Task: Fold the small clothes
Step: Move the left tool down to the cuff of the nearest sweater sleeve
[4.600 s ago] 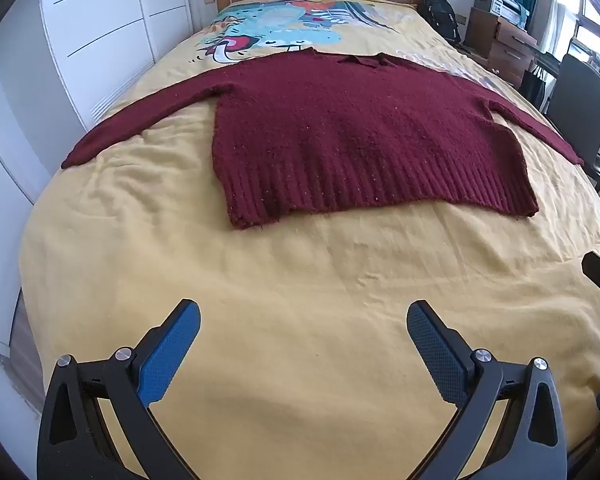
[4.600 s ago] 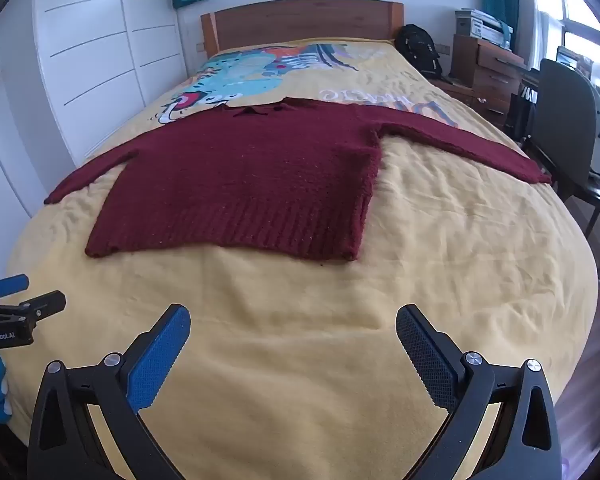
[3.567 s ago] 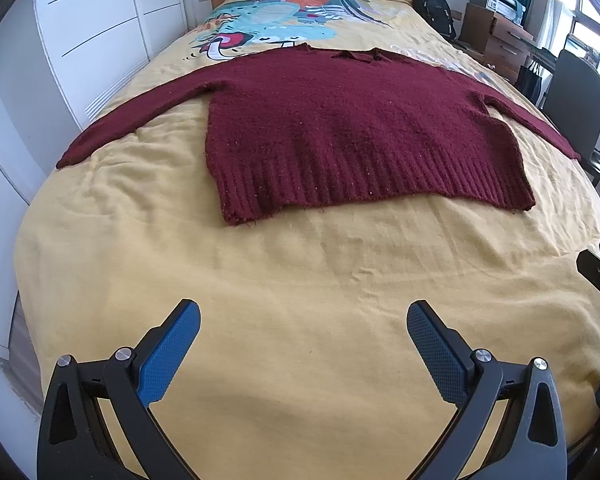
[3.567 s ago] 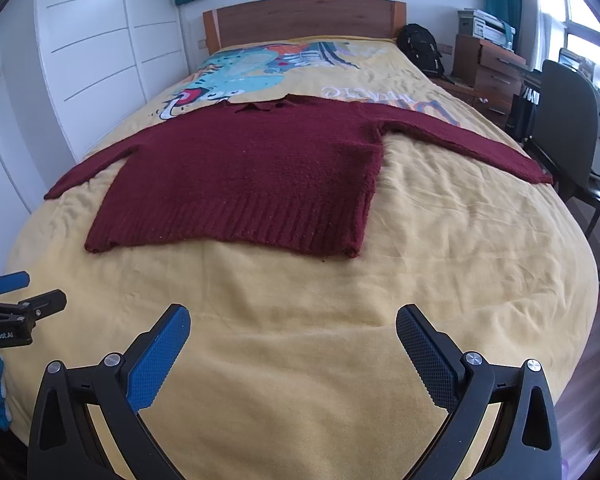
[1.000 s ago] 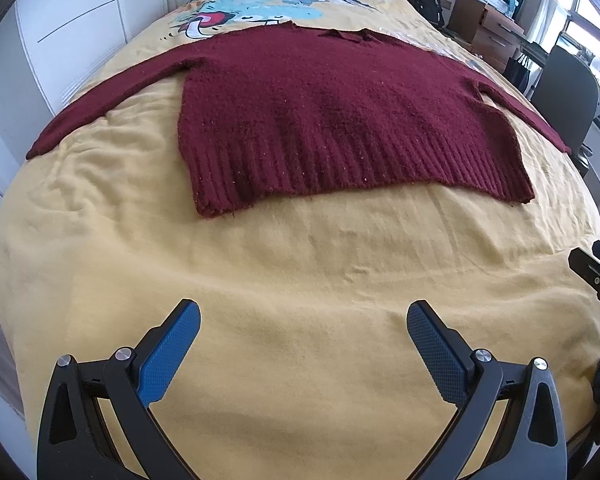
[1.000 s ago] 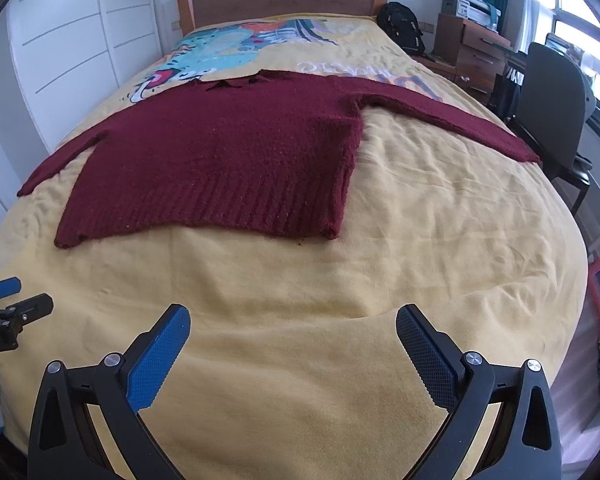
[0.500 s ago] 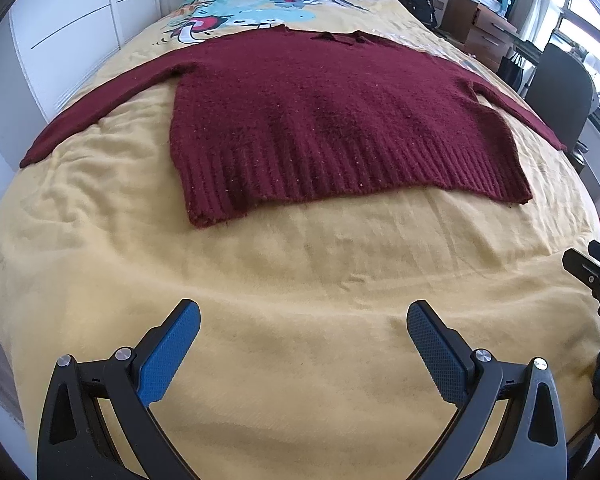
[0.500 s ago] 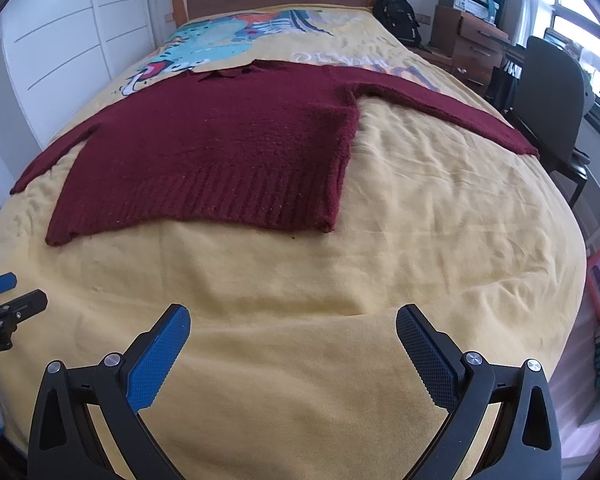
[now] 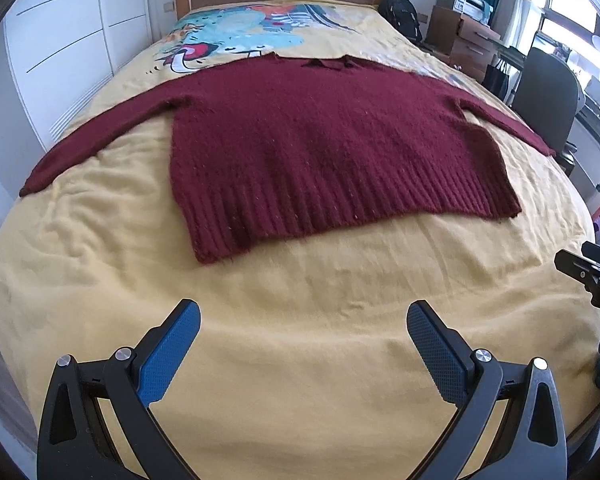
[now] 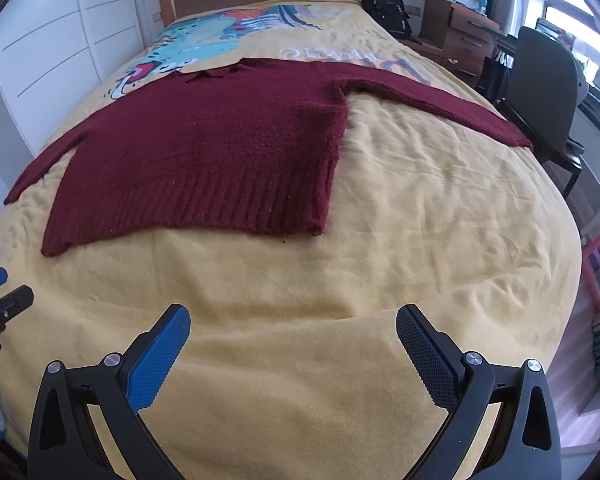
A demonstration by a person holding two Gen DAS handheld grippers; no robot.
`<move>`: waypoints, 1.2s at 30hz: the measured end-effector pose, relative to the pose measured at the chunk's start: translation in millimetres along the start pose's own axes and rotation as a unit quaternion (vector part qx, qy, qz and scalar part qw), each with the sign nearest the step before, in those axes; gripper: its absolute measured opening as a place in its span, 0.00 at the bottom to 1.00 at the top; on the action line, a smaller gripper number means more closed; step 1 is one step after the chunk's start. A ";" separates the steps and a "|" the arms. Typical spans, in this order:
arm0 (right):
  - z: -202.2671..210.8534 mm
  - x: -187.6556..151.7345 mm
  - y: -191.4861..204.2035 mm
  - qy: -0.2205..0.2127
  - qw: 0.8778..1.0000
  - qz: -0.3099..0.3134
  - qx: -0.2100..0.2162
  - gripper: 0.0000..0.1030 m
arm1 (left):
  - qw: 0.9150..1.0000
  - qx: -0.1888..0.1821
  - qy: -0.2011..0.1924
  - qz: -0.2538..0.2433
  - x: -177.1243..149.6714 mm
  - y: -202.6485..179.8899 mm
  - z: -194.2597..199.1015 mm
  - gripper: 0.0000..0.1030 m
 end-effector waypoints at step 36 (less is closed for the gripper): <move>-58.5 104.9 29.4 0.001 0.999 0.018 -0.027 1.00 | 0.955 0.120 0.036 0.267 70.8 329.8 -50.8 0.99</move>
Point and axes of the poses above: each gripper's, at about its wrist camera, not at the fingertips, and z roughly against the way its jaws point, y to its left, x to its top, the point moved 9 cm from there along -z, roughly the way its jaws point, and after that the axes turned 7 degrees about x, right-handed, at the moved point
